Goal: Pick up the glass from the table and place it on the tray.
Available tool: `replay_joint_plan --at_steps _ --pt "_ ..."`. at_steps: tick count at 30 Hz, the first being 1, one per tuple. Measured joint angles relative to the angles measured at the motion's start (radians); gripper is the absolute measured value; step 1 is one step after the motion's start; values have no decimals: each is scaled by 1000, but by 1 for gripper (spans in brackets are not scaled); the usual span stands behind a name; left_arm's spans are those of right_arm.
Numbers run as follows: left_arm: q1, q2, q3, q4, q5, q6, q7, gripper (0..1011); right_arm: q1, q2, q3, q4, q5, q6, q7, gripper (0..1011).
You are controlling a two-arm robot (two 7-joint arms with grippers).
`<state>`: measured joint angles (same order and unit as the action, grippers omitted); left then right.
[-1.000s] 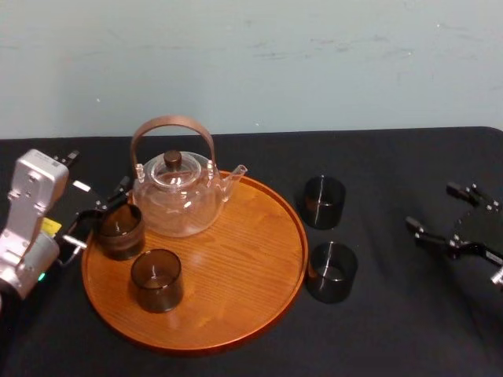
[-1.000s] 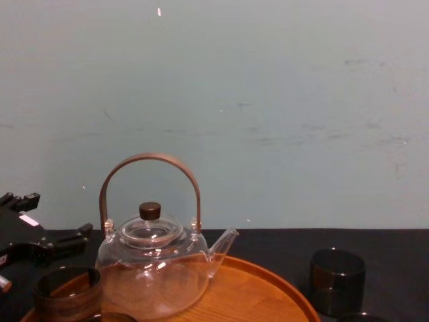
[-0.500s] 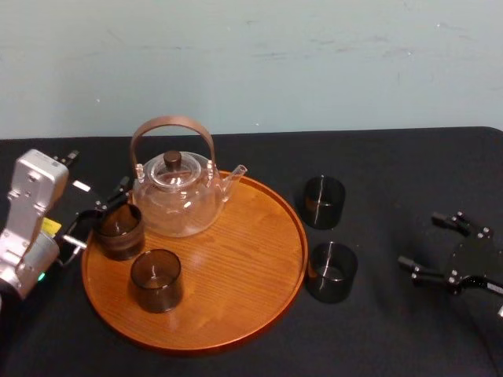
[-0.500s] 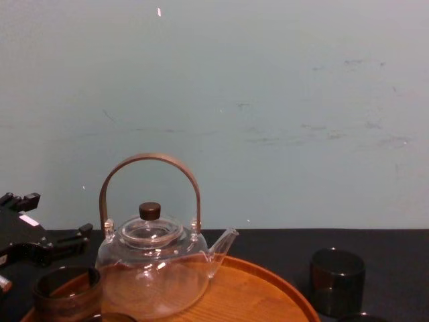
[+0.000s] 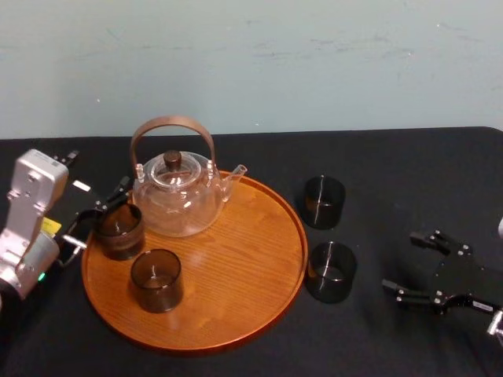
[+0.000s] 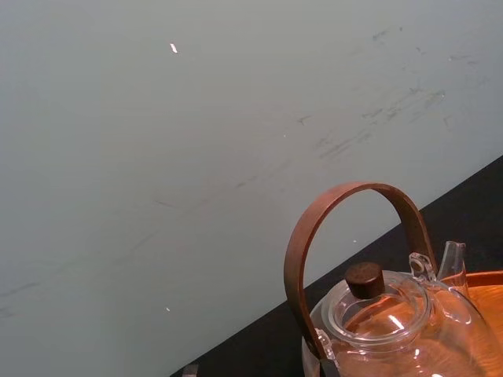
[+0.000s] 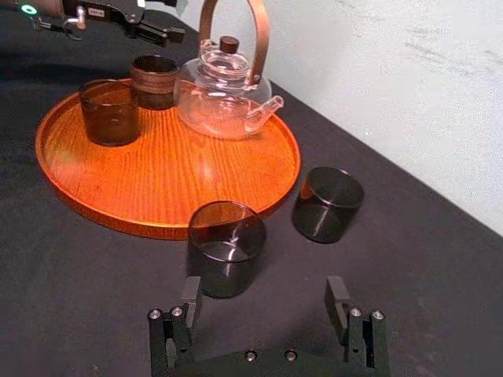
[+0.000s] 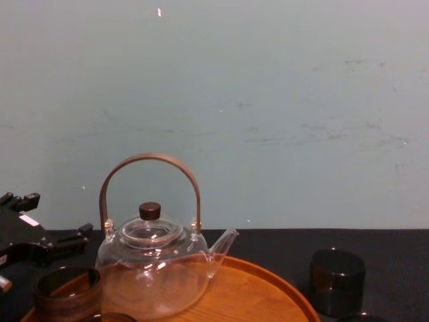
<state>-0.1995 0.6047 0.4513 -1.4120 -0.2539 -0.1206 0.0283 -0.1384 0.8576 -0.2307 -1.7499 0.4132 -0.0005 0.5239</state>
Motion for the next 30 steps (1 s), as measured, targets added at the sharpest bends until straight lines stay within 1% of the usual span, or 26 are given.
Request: replay_joint_plan --at_steps 6,14,20,30 --pt "0 0 0 0 0 0 0 1001 8 -21 -3 1 9 23 23 1002" --pt "0 0 0 0 0 0 0 1001 29 -50 -16 11 46 71 44 1002" --pt "0 0 0 0 0 0 0 1001 46 -59 -31 22 62 92 49 1002" --pt "0 0 0 0 0 0 0 1002 89 -64 -66 47 86 146 57 1002"
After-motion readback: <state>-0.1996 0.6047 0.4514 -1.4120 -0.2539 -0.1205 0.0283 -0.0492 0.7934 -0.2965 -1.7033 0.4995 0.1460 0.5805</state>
